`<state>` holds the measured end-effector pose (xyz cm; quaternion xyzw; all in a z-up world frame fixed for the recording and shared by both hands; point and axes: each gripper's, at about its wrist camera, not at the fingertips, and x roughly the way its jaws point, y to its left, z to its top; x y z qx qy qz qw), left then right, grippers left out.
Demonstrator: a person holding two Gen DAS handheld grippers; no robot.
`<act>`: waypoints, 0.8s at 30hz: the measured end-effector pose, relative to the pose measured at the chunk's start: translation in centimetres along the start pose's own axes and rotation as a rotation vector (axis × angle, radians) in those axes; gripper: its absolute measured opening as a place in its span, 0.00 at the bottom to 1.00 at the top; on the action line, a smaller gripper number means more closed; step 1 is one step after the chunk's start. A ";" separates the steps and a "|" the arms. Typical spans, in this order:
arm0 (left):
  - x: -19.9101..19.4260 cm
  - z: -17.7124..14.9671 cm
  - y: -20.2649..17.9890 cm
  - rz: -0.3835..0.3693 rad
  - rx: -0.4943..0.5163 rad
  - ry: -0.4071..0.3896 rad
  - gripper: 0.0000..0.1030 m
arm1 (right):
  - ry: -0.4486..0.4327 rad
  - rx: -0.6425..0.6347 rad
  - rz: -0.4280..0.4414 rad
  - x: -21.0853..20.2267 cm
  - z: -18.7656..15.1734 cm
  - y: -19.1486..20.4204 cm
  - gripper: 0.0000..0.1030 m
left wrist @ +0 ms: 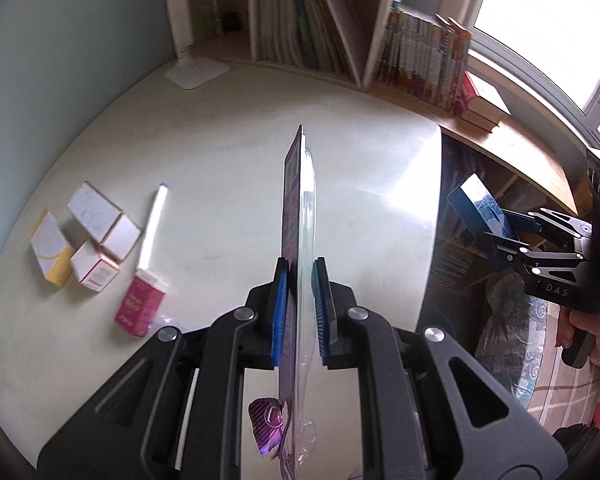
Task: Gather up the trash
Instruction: 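Carry the package and sponge over the teal wastebasket with both tools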
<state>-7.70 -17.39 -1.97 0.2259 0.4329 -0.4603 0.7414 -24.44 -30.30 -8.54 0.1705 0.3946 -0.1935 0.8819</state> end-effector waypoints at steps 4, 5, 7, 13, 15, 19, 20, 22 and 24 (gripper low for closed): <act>1.1 0.7 -5.1 -0.063 0.077 0.022 0.11 | -0.001 0.081 -0.050 -2.4 -2.6 -3.9 0.51; 1.4 0.9 -6.2 -0.077 0.094 0.029 0.11 | -0.002 0.102 -0.062 -3.0 -3.3 -4.8 0.51; 2.2 0.9 -8.9 -0.105 0.138 0.048 0.11 | -0.003 0.145 -0.089 -4.2 -5.0 -6.5 0.51; 4.4 0.0 -16.3 -0.187 0.257 0.114 0.11 | 0.005 0.265 -0.149 -7.2 -10.2 -10.8 0.51; 5.2 -0.6 -18.4 -0.209 0.291 0.134 0.11 | 0.009 0.300 -0.166 -8.0 -11.9 -12.0 0.51; 7.2 -2.2 -22.5 -0.252 0.362 0.181 0.11 | 0.026 0.366 -0.199 -8.8 -15.2 -13.9 0.51; 7.8 -2.6 -23.3 -0.262 0.376 0.194 0.11 | 0.034 0.387 -0.206 -8.8 -15.9 -14.4 0.51; 9.3 -3.5 -25.1 -0.292 0.399 0.234 0.11 | 0.045 0.434 -0.214 -8.9 -17.8 -15.2 0.51; 10.5 -4.5 -26.5 -0.325 0.413 0.270 0.11 | 0.059 0.476 -0.221 -8.8 -19.4 -16.1 0.51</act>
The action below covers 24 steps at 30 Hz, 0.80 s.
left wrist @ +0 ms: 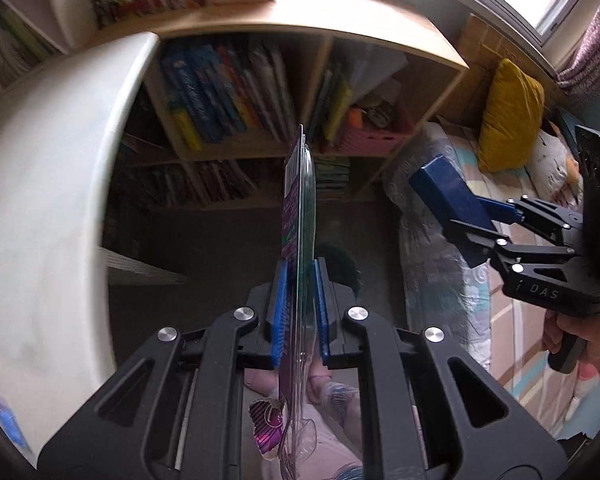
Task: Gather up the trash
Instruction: 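Carry the package and sponge over the teal wastebasket with both tools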
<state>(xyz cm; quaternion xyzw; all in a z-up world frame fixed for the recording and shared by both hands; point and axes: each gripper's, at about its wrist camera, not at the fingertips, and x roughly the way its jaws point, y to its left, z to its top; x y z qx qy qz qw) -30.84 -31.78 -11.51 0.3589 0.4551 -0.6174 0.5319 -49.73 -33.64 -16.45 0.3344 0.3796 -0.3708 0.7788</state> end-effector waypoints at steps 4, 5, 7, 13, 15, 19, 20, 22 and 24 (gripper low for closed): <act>3.3 -0.2 -2.5 -0.026 0.071 0.061 0.11 | 0.032 0.075 -0.007 1.2 -2.1 -2.3 0.51; 4.1 -0.2 -2.8 -0.031 0.080 0.077 0.11 | 0.039 0.086 -0.010 1.6 -2.5 -2.7 0.51; 6.0 -0.3 -3.5 -0.046 0.098 0.114 0.11 | 0.056 0.109 -0.013 2.6 -3.3 -3.5 0.51; 11.7 -0.9 -3.8 -0.061 0.123 0.233 0.11 | 0.099 0.176 -0.008 5.5 -5.0 -5.6 0.51; 13.5 -1.2 -4.0 -0.055 0.139 0.261 0.11 | 0.118 0.199 -0.008 6.8 -5.5 -6.3 0.51; 17.0 -1.6 -4.1 -0.053 0.144 0.308 0.11 | 0.153 0.259 0.007 9.6 -6.4 -8.0 0.51; 17.8 -1.7 -4.1 -0.052 0.142 0.316 0.11 | 0.161 0.271 0.008 10.3 -6.7 -8.4 0.51; 19.4 -1.9 -4.0 -0.046 0.138 0.335 0.11 | 0.175 0.283 0.008 11.5 -7.3 -8.9 0.51; 20.7 -2.3 -3.9 -0.045 0.127 0.355 0.11 | 0.191 0.293 0.007 12.8 -7.9 -9.4 0.51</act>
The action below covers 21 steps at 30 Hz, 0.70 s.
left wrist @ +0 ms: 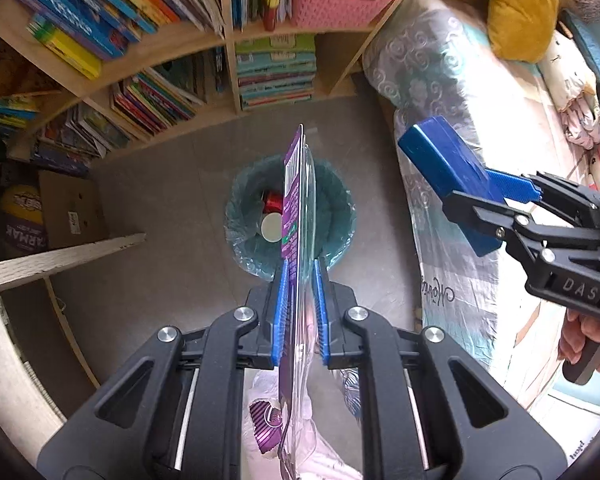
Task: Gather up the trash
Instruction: 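Carry the package and sponge over the teal wastebasket with both tools, then open both tools to drop the package and sponge into the wastebasket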
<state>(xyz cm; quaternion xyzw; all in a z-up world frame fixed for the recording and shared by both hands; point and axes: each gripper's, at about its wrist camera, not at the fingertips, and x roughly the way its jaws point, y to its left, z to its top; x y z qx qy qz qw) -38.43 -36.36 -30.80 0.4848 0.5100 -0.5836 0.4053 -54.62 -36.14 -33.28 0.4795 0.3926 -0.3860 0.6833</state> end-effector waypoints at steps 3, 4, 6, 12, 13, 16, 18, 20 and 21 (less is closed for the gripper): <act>2.1 0.2 0.4 -0.005 -0.011 0.026 0.11 | 0.029 0.021 0.002 2.1 -0.4 -1.0 0.51; 2.6 0.2 0.4 -0.006 -0.010 0.032 0.11 | 0.036 0.027 0.002 2.7 -0.4 -1.2 0.51; 3.9 0.3 0.6 -0.011 -0.013 0.043 0.11 | 0.051 0.042 0.005 3.8 -0.6 -1.7 0.51; 8.1 1.2 1.4 -0.044 -0.025 0.090 0.11 | 0.092 0.108 0.018 7.4 -0.8 -3.4 0.51; 8.6 1.4 1.5 -0.049 -0.025 0.096 0.11 | 0.099 0.119 0.021 8.0 -0.9 -3.6 0.51; 10.6 1.6 1.6 -0.044 -0.010 0.123 0.11 | 0.125 0.146 0.019 10.1 -1.2 -4.4 0.51; 12.0 1.7 1.6 -0.050 -0.008 0.140 0.11 | 0.138 0.163 0.021 11.5 -1.3 -4.9 0.51; 13.3 1.6 1.8 -0.053 -0.009 0.159 0.11 | 0.150 0.175 0.020 12.5 -1.3 -5.3 0.51; 14.0 1.7 1.9 -0.052 -0.006 0.170 0.11 | 0.154 0.182 0.021 13.1 -1.3 -5.4 0.51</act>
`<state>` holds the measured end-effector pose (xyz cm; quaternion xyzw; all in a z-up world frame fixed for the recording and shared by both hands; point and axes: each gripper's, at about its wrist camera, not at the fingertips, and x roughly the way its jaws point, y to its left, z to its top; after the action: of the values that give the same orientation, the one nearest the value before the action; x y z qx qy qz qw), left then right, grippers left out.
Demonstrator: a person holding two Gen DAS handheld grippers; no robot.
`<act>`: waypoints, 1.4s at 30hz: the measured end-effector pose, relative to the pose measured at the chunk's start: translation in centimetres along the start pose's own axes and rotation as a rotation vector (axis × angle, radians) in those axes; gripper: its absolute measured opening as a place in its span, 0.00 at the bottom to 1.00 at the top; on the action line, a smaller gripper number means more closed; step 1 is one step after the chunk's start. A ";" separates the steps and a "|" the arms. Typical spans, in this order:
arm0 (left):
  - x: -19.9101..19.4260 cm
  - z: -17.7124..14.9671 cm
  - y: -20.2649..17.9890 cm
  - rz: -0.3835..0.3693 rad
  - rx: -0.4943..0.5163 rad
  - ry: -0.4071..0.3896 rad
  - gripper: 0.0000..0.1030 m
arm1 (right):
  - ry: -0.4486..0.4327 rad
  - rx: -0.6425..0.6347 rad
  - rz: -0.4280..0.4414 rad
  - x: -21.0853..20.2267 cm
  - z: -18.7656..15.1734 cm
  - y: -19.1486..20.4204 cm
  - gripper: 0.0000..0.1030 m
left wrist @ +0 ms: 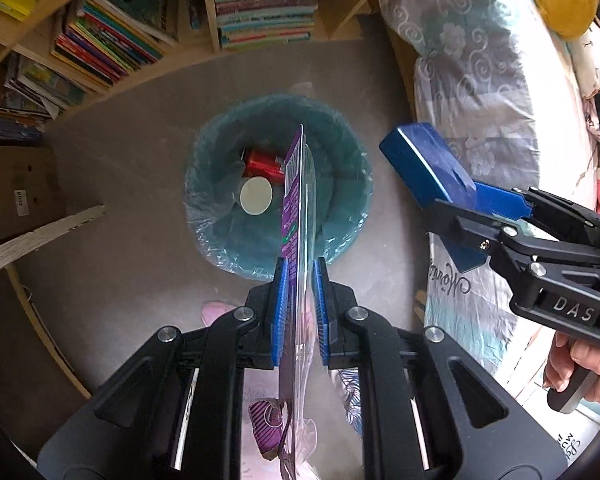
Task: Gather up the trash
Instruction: 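Open both tools to drop the package and sponge into the wastebasket, then swing both open tools from the wastebasket back to the table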
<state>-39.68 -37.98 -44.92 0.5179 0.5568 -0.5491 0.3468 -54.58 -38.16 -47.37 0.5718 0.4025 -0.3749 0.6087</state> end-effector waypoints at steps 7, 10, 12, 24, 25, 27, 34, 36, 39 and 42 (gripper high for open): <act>2.0 0.6 0.6 0.002 -0.005 0.020 0.31 | -0.007 0.049 0.001 1.3 0.5 -0.8 0.62; 2.0 0.6 0.5 0.033 0.020 0.014 0.45 | -0.027 0.077 0.009 0.8 0.5 -1.2 0.67; 1.7 0.5 0.6 0.038 0.011 0.011 0.46 | -0.039 0.088 0.013 0.3 0.5 -1.6 0.67; 0.0 -1.1 0.6 0.051 0.004 -0.018 0.66 | -0.068 0.127 0.015 -2.0 -1.5 -3.4 0.69; -0.1 -1.3 0.5 0.051 0.004 -0.019 0.67 | -0.066 0.127 0.017 -2.0 -1.7 -3.4 0.69; -0.2 -1.5 0.4 0.052 0.001 -0.023 0.68 | -0.063 0.122 0.012 -2.1 -2.1 -3.4 0.69; -1.8 -2.3 -0.1 0.069 -0.017 -0.049 0.78 | -0.070 0.106 0.021 -3.4 -2.8 -3.3 0.73; -2.9 -2.8 -0.4 0.076 -0.016 -0.064 0.81 | -0.072 0.098 0.023 -4.0 -2.9 -3.1 0.73; -4.6 -3.5 -0.9 0.096 -0.005 -0.086 0.84 | -0.078 0.078 0.024 -5.4 -3.1 -2.6 0.75; -6.6 -4.0 -1.4 0.113 0.002 -0.113 0.88 | -0.093 0.054 0.023 -7.0 -3.3 -1.9 0.80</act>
<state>-38.83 -35.19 -37.61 0.5170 0.5056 -0.5576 0.4077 -59.30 -35.06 -41.76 0.5745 0.3569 -0.4047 0.6155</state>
